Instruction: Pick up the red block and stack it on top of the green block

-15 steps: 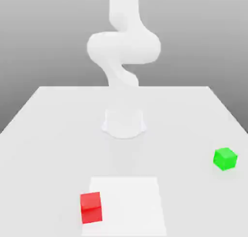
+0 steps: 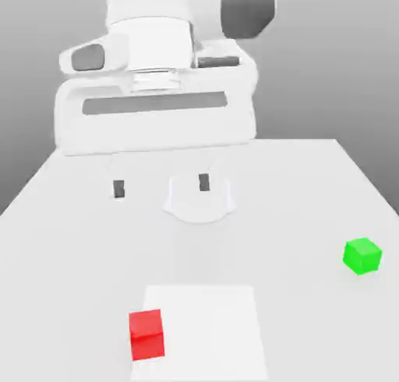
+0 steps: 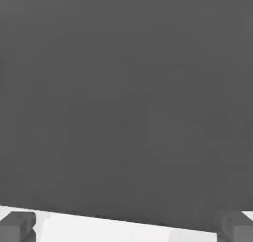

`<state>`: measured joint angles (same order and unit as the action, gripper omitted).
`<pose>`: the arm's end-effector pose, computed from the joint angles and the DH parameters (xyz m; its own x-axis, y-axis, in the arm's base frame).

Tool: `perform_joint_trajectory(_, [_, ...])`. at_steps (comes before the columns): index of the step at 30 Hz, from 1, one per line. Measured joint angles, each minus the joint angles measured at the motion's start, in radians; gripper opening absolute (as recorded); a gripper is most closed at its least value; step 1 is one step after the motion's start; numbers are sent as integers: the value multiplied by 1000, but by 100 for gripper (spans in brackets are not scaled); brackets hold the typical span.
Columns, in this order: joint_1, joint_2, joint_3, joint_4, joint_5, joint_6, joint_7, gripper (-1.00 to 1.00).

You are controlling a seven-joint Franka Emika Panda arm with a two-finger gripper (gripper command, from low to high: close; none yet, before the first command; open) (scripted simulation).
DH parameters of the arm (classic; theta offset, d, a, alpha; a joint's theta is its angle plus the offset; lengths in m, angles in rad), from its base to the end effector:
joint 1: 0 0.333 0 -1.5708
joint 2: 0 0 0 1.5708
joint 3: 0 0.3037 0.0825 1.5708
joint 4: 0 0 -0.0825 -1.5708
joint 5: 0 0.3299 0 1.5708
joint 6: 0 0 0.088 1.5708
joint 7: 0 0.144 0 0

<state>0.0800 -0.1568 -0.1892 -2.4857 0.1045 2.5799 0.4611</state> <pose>0.4488 -0.0487 0.3601 0.7723 -0.6127 0.1680 -0.5817 -0.7883 -0.2004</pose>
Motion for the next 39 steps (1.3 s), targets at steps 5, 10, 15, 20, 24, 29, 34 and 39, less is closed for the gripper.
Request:
perform_joint_trajectory(5, [-22,178,-15,-53,3,80,-77,0])
perform_joint_trajectory(10, [-46,353,-9,-80,5,184,-130,0])
perform_joint_trajectory(15, [-92,489,49,-61,67,294,-179,-100])
perform_joint_trajectory(20, [-98,503,56,-59,71,304,-182,-100])
perform_joint_trajectory(24, [-70,404,17,-75,20,223,-145,-100])
perform_joint_trajectory(29, [6,282,73,-110,-36,135,-137,-100])
perform_joint_trajectory(34, [217,219,228,-153,-41,113,-207,-100])
perform_joint_trajectory(39, [490,146,364,-197,-45,88,-295,-100])
